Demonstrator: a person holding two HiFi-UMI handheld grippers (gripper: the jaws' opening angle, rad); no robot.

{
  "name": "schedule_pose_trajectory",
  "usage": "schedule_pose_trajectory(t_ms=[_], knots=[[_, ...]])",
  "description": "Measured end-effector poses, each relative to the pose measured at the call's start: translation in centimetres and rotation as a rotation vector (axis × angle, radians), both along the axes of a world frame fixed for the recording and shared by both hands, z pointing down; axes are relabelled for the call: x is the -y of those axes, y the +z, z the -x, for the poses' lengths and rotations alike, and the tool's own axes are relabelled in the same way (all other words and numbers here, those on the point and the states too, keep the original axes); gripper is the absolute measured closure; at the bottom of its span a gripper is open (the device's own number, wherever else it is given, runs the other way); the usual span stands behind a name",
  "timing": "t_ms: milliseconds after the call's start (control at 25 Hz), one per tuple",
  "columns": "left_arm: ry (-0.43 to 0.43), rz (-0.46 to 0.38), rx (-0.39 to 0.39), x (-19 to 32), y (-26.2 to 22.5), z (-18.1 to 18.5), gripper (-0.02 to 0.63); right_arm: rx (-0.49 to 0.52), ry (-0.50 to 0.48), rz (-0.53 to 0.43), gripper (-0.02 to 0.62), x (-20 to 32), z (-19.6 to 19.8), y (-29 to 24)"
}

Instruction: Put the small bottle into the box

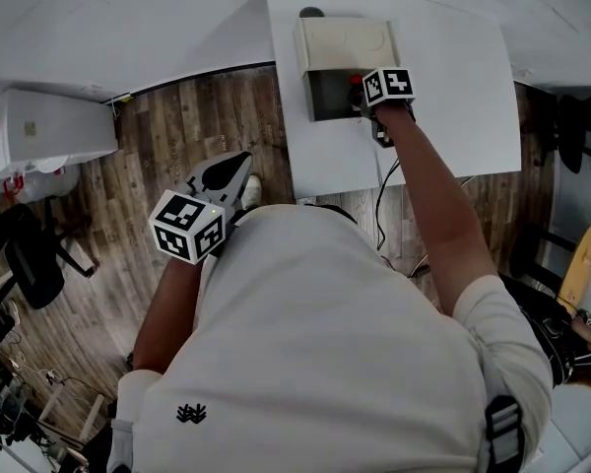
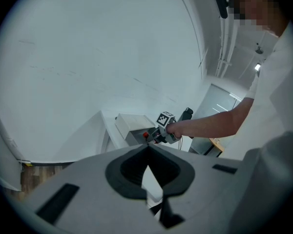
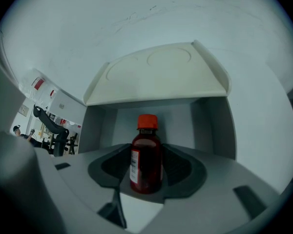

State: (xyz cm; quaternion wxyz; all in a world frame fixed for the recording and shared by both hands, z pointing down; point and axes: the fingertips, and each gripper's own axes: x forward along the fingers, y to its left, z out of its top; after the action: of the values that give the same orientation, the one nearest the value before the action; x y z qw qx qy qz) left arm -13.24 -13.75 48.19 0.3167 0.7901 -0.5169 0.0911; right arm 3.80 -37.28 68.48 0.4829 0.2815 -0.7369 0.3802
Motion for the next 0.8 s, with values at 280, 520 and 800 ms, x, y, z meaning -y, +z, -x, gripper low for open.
schedule_pose_trajectory(t_ms=[280, 520, 800], knots=[[0.002, -0.004, -0.009, 0.39, -0.17, -0.17, 0.6, -0.04, 0.004, 0.027, 0.385, -0.01, -0.12, 0.25], [0.006, -0.003, -0.011, 0.56, -0.1, -0.16, 0.6, -0.038, 0.002, 0.053, 0.379, -0.31, -0.11, 0.44], [0.015, 0.001, -0.013, 0.83, 0.06, 0.0, 0.6, -0.041, -0.009, 0.06, 0.367, -0.53, 0.29, 0.45]])
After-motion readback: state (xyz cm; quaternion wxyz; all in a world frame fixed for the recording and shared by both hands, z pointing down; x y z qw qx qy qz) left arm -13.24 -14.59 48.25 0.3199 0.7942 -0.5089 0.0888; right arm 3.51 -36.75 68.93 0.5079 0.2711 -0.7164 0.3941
